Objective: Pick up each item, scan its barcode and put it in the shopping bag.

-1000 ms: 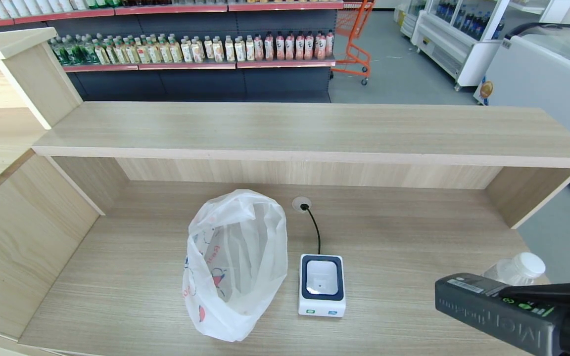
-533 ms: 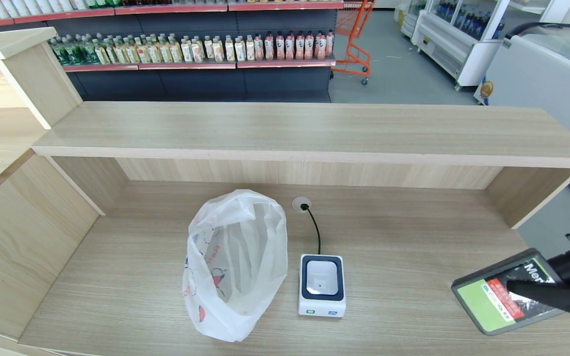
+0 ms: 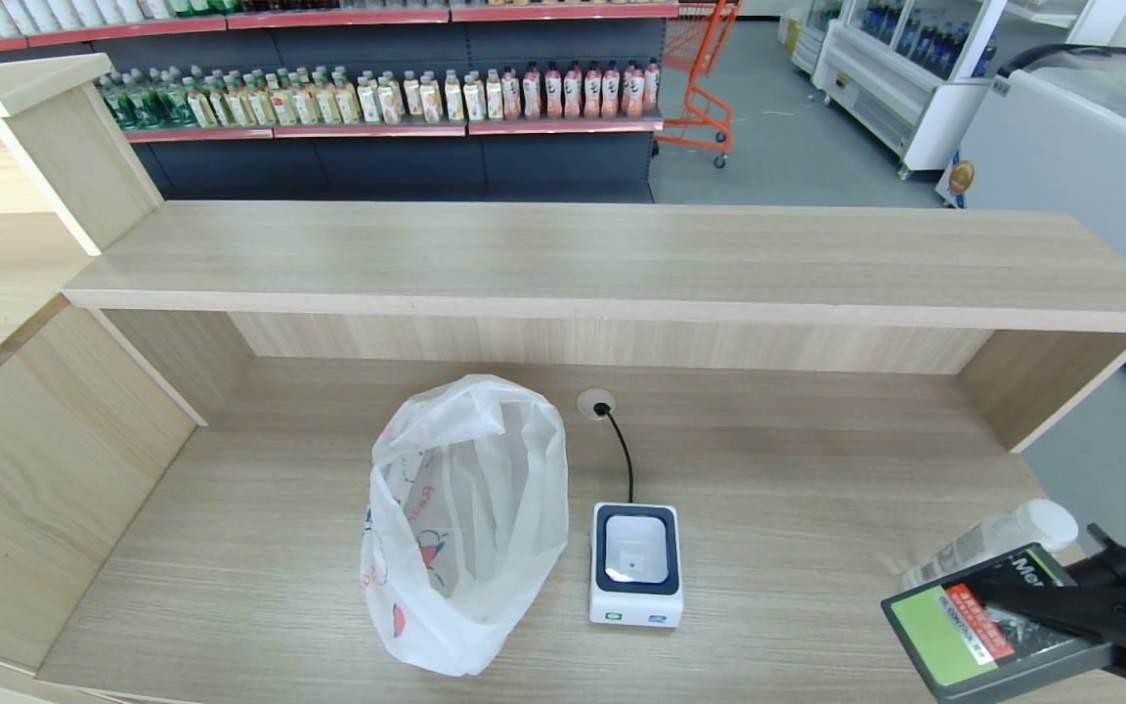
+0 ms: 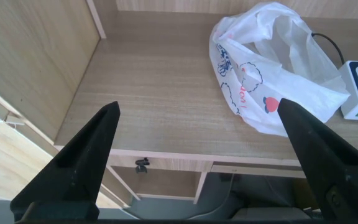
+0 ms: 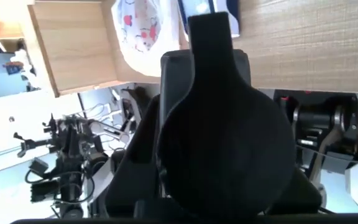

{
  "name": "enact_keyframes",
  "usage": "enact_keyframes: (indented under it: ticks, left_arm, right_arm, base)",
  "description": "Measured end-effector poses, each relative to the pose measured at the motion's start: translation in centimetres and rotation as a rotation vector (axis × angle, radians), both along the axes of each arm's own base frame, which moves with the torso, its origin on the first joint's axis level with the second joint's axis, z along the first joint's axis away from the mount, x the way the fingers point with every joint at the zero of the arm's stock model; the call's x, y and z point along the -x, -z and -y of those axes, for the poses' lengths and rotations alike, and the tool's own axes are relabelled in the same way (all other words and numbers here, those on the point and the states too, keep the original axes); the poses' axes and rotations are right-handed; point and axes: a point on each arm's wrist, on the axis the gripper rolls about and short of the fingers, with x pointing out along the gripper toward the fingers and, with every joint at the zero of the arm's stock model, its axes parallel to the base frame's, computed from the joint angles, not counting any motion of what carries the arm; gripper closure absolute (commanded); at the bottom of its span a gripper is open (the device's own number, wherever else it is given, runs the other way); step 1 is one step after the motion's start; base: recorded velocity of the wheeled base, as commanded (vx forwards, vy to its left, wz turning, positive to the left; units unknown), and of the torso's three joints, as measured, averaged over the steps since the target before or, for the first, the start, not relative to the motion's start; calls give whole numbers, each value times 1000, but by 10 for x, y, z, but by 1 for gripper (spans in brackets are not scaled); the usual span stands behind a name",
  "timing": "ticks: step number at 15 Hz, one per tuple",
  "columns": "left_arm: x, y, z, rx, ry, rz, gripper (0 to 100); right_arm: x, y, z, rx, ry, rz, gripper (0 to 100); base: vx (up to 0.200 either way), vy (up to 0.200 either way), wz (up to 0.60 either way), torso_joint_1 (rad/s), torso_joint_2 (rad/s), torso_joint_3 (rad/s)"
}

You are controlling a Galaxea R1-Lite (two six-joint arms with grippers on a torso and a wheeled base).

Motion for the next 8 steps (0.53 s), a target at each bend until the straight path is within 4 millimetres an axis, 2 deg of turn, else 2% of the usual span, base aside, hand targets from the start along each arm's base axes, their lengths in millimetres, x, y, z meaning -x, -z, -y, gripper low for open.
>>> enact_keyframes:
  ticks: [7, 8]
  left_arm:
    - [0, 0, 0, -4, 0, 0, 0]
    - [0, 0, 0, -4, -1, 0, 0]
  right_arm:
    - [1, 6, -2, 21, 9, -7, 100]
    - [1, 6, -2, 21, 9, -8, 100]
  base:
    - [0, 0, 0, 0, 0, 0]
    - [0, 200, 0, 2, 2, 2]
